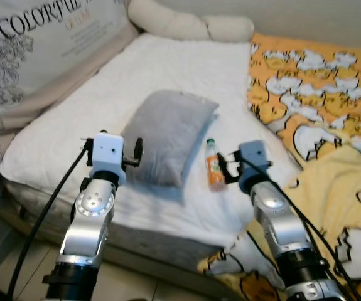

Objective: Clean up the room

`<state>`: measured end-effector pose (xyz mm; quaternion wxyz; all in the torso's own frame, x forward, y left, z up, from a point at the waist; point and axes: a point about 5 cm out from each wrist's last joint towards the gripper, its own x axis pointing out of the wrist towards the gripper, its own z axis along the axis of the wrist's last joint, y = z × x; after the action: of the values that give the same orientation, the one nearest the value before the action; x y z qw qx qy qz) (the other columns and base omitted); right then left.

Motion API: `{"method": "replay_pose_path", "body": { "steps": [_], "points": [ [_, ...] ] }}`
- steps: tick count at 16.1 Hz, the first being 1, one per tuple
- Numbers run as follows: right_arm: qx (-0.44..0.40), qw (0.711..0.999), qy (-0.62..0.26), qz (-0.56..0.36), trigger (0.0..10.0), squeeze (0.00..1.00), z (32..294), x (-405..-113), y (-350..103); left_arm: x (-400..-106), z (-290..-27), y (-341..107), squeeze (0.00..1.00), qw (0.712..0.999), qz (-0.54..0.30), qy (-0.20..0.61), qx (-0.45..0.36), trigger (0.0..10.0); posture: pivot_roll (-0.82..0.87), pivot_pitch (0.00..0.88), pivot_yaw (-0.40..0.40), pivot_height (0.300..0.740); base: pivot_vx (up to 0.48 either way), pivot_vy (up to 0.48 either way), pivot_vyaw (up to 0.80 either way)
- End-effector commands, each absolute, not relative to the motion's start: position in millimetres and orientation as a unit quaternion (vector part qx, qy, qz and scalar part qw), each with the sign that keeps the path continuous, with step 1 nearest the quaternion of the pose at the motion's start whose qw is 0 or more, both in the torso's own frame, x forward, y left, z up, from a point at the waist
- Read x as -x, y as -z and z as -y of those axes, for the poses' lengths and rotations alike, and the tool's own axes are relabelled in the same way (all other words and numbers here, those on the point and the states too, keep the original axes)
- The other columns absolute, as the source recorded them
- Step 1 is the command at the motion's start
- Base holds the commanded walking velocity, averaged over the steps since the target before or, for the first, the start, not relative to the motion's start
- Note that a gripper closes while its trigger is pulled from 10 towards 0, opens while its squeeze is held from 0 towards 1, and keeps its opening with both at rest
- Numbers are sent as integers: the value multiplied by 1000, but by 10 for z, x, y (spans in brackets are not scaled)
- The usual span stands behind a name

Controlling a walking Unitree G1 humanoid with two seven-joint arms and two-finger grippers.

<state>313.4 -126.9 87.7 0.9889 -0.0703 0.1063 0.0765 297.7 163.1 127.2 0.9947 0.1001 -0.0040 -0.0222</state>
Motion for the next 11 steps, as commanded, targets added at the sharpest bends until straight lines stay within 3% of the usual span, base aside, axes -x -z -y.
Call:
{"method": "replay_pose_path", "body": {
  "steps": [1, 3, 4, 7, 8, 9, 11],
  "points": [
    [80, 987, -76, -115, 10000, 0, 1203, -3164, -886, -2984, -1716, -1287, 0, 994, 2, 13, -110, 10000, 55, 0, 16, 740, 319, 0, 0],
    [79, 987, -65, -127, 10000, 0, 1242, -3185, -869, -2988, -1702, -1276, 0, 992, -4, 35, -119, 10000, 55, 0, 16, 740, 281, 0, 0],
    [87, 985, -57, -137, 10000, 0, 1282, -3258, -871, -2951, -1624, -1249, 0, 986, -15, 109, -129, 10000, 57, 0, 16, 740, 0, 0, 0],
    [77, 979, -64, -175, 10000, 0, 1301, -3454, -840, -2863, -1510, -1238, 0, 961, -29, 222, -161, 10000, 70, 0, 17, 740, 0, 0, 0],
    [53, 976, -74, -195, 10000, 329, 1289, -3503, -814, -2844, -1506, -1237, 0, 953, -37, 245, -175, 10000, 79, 0, 18, 740, 0, 0, 0],
    [29, 974, -77, -211, 10000, 1000, 1285, -3549, -806, -2832, -1515, -1237, 0, 946, -46, 261, -186, 10000, 93, 0, 18, 740, 0, 0, 0],
    [28, 970, -74, -228, 10000, 1000, 1280, -3614, -800, -2796, -1521, -1244, 0, 935, -58, 291, -195, 10000, 112, 0, 15, 740, 0, 0, 0]
  ]
}}
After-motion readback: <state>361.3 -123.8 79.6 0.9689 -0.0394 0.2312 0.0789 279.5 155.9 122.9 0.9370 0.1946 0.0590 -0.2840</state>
